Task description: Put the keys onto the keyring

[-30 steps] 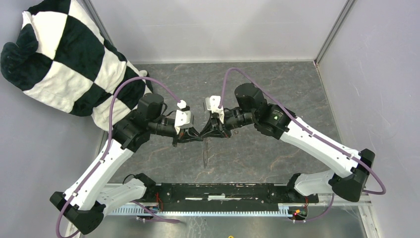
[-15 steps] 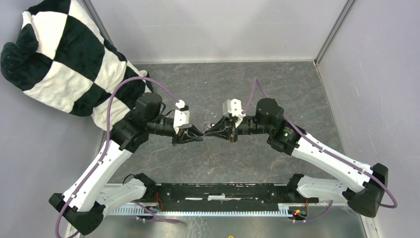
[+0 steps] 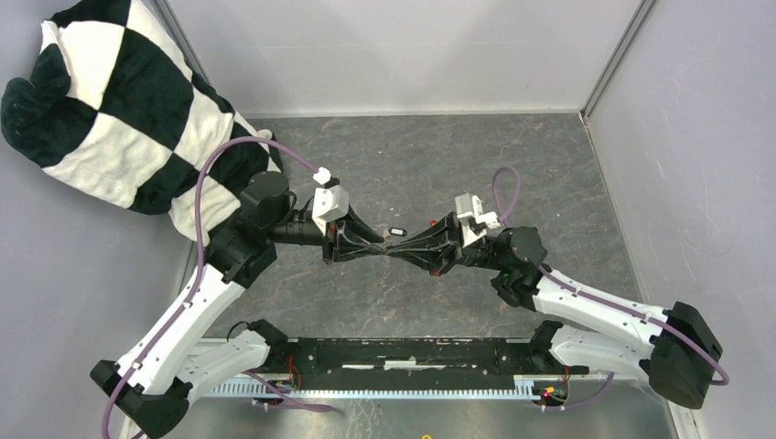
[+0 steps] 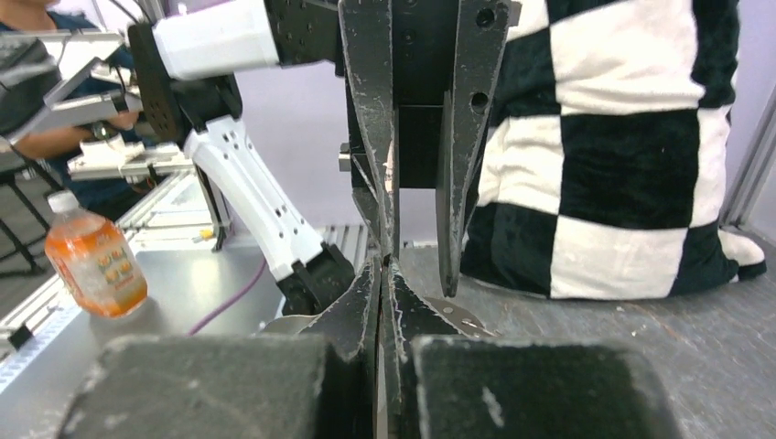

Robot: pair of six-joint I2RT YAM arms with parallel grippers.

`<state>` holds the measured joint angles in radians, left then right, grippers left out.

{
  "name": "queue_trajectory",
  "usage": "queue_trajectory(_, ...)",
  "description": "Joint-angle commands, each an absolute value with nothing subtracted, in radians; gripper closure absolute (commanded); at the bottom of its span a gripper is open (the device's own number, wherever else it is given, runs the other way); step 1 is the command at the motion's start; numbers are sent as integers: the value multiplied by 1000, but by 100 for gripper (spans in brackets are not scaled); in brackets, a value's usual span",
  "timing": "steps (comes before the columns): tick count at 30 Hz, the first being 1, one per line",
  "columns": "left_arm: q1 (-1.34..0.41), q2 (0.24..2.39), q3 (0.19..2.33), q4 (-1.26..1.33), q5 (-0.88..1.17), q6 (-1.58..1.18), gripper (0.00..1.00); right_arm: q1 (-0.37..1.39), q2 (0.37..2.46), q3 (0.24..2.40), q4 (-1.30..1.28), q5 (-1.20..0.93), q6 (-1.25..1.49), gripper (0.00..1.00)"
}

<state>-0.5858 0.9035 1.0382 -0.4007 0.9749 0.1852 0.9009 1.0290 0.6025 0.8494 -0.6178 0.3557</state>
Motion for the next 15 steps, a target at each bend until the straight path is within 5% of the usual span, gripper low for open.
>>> queue_trajectory(1, -590, 873, 1033, -263, 1035, 45, 65, 897, 1015, 557, 1188, -529, 478, 99)
queue_trajectory(15, -589, 853, 982, -197, 999, 26, 53, 923, 1042, 538, 1277, -465, 474, 99)
